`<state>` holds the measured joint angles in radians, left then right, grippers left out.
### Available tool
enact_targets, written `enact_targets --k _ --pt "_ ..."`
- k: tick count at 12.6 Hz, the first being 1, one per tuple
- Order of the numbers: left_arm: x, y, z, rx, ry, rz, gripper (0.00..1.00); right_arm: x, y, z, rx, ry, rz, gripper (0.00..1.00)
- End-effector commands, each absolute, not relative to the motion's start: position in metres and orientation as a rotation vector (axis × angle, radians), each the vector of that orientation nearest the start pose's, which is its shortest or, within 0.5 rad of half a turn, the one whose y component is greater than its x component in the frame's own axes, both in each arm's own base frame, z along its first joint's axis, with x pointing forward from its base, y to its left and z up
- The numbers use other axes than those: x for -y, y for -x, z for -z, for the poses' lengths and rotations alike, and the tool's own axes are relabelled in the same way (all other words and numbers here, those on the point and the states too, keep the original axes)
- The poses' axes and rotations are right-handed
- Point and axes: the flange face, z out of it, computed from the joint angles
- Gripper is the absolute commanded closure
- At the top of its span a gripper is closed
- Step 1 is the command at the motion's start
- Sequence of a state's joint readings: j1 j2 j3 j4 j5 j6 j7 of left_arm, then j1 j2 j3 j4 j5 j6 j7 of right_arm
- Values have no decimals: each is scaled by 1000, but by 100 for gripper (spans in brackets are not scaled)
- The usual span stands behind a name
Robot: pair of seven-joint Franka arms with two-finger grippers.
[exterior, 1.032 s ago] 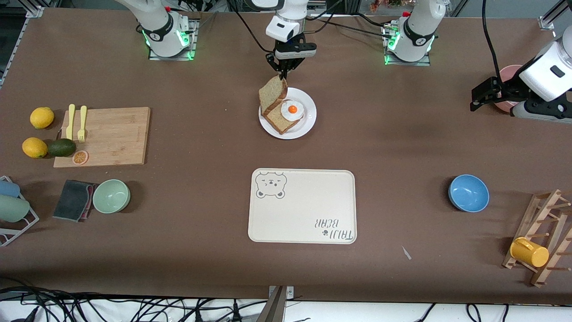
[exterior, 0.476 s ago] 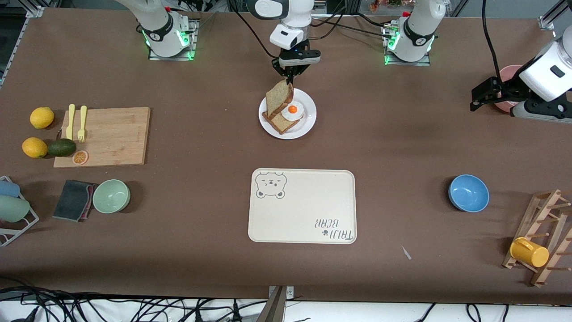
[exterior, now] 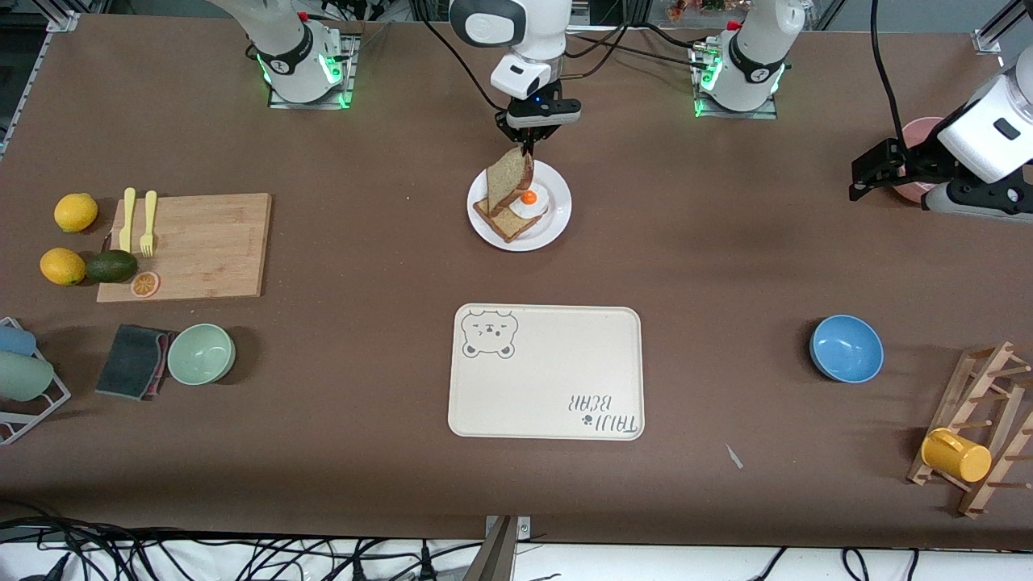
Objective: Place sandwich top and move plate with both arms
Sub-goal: 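Lower the bread onto the egg slice and open the right gripper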
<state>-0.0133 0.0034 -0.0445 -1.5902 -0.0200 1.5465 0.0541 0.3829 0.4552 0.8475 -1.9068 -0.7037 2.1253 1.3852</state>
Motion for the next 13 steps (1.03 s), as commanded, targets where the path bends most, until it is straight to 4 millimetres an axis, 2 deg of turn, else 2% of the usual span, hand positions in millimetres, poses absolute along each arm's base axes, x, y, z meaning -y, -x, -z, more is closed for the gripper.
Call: enact_targets --k 1,2,4,5,7,9,10,12,13 --pt "33 -553 -617 -205 3160 -82 0 -564 -268 -330 240 3185 395 68" --pt "33 -553 -617 -205 3160 -82 0 -563 -273 -331 212 3187 395 47" --pt "33 -553 -617 -205 3160 -82 0 -563 -277 -336 168 3188 381 24" --pt "33 -553 -617 -205 3160 -82 0 -561 -280 -336 152 3190 373 15" --pt "33 -553 -617 -205 3160 -82 0 -557 -287 -348 136 3182 406 14" --pt "33 -553 -617 -205 3160 -82 0 -542 -304 -371 123 3184 431 8" --pt "33 -553 -617 -205 3160 -82 0 -532 -313 -382 141 3189 441 2" --pt "33 -553 -617 -205 3160 -82 0 -504 -343 -405 119 3187 406 1" --pt "33 -553 -617 -203 3161 -82 0 -483 -359 -415 139 3191 369 1"
